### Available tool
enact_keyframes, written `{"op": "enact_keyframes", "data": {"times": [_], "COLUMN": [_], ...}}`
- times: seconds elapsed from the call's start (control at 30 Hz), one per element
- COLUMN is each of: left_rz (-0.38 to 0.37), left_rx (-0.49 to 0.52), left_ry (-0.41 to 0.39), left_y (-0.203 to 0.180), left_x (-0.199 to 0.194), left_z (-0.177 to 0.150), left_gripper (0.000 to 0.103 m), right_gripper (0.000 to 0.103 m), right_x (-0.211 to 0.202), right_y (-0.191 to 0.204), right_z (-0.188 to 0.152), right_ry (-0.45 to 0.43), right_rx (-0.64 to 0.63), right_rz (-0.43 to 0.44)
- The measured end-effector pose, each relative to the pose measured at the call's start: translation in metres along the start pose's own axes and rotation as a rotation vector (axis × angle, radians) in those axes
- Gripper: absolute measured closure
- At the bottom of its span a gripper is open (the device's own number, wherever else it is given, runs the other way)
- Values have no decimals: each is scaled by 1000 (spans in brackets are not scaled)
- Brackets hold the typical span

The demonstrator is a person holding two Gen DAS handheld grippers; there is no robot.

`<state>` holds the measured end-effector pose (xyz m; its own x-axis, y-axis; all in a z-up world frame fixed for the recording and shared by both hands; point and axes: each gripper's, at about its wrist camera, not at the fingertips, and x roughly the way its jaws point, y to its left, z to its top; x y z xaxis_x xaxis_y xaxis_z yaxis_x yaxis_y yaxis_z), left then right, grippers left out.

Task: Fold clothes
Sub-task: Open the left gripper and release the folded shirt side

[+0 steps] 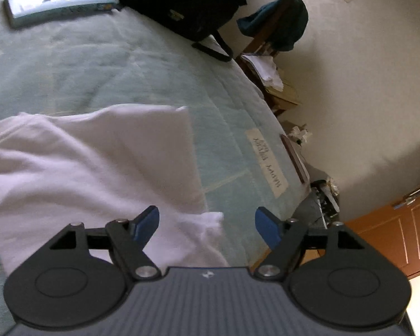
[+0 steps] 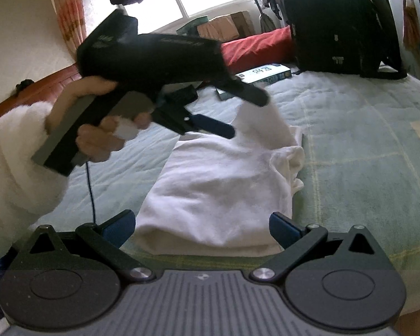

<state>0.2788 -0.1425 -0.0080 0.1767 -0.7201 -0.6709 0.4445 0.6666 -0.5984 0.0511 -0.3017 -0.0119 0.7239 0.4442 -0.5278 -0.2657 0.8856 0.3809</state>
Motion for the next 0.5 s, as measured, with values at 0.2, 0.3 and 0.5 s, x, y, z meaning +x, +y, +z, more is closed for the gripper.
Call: {"op": "enact_keyframes", "data": {"times": [0.2,0.3,0.5], "left_rz": [70,148,322], "left_rx": [-23,61,396], "left_ry": [-8,-56,-172], "left_y": [25,21,-13], "left_x": [-5,-15,-55], "left_z": [-10,-26,-95], "left_gripper": [27,27,21], "right_gripper": [0,0,0], "right_x": [4,1,-8], "right_y": [-5,-8,-27], "right_z": [-2,-2,-4], "right_ry": [11,2,-24], "right_rx": [14,17,58], "right_rz": [1,-11,-74]}}
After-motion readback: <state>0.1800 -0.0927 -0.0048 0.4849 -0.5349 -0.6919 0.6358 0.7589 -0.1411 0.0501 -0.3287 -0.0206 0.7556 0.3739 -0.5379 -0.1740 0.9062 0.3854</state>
